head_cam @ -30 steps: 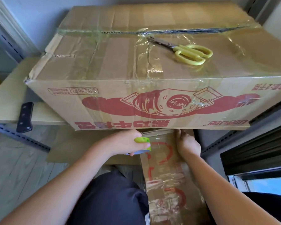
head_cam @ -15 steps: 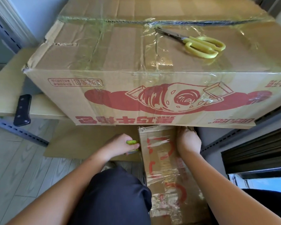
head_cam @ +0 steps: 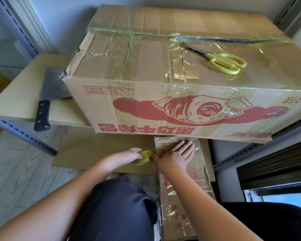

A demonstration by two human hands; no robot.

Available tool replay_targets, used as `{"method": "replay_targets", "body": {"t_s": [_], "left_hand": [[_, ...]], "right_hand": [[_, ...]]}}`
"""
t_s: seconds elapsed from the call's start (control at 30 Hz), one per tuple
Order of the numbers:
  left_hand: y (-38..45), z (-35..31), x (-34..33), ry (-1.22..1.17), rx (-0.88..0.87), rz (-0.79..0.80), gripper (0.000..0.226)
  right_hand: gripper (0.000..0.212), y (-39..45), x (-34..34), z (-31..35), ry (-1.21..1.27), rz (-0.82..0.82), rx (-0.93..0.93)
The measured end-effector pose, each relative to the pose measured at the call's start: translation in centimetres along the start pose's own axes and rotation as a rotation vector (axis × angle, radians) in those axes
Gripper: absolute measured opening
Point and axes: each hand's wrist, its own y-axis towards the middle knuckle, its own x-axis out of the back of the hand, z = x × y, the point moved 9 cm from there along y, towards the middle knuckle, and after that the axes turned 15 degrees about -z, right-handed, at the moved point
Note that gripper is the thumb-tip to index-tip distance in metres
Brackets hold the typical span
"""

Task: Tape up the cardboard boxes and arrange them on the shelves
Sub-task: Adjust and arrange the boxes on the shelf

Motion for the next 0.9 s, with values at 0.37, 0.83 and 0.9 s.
{"method": "replay_targets", "body": {"t_s": [0.37,0.83,0.9], "left_hand": [[-4.3,-7.1,-0.2,0.149,-0.281,0.131,0.031],[-2.6,-9.6,0.6,0.238,-0.398,-0.130,0.034],[-2.2,-8.9,0.8,0.218,-0.300,-0.092,0.036]], "right_hand": [[0.051,1.5,2.6,-3.2,0.197,-0.035,-0.006],[0.052,3.1,4.2,-12.8,0.576,0.101,-0.039],[0.052,3.2,3.6,-13.6,0.610,0.125,-0.045]]}}
